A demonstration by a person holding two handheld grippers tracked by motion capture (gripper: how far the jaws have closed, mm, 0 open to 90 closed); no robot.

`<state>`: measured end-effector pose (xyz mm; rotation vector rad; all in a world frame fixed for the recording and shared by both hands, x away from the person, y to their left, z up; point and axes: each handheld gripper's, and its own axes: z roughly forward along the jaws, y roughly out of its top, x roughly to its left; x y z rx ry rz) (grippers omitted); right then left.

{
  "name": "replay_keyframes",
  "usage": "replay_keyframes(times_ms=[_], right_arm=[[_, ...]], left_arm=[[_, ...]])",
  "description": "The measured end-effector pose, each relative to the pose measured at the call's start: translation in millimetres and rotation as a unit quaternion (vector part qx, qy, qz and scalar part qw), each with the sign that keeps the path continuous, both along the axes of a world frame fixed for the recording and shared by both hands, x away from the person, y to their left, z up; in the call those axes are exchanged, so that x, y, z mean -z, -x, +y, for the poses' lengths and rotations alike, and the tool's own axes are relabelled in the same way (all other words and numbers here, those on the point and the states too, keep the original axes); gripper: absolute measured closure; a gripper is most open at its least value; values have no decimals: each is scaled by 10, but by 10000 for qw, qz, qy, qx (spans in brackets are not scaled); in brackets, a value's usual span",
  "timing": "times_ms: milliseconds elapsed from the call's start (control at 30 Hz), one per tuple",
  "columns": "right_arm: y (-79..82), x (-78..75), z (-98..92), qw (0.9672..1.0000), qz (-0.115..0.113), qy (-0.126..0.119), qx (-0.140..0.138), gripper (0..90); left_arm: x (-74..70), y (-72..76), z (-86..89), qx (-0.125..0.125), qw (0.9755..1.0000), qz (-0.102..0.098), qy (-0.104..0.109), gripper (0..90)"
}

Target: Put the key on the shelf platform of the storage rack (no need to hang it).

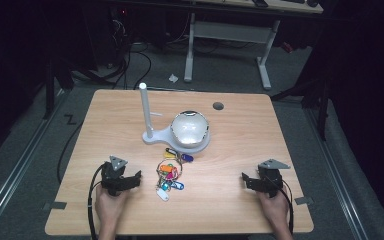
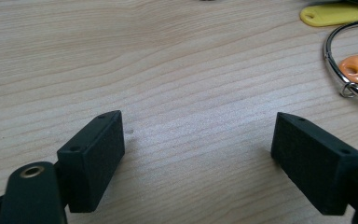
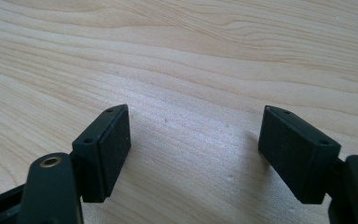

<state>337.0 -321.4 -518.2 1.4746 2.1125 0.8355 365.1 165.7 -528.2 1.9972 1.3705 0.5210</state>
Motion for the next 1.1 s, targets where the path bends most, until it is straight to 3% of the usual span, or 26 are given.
replay_keyframes(times_ms=[633, 833, 967, 1100], right_arm=[[2, -1, 2, 10000, 5, 2, -16, 254], [3, -1, 3, 10000, 3, 6, -12, 255], [3, -1, 3, 10000, 7, 2, -13, 254], [3, -1, 2, 10000, 2, 7, -23, 255]], left_arm=[[0, -1, -5, -12, 10000, 5, -6, 175], [-7, -12, 2, 157, 9999, 33, -8, 176], [-11, 0, -4, 210, 9998, -19, 21, 236], [-18, 6, -12, 234, 9996, 0, 186, 268]])
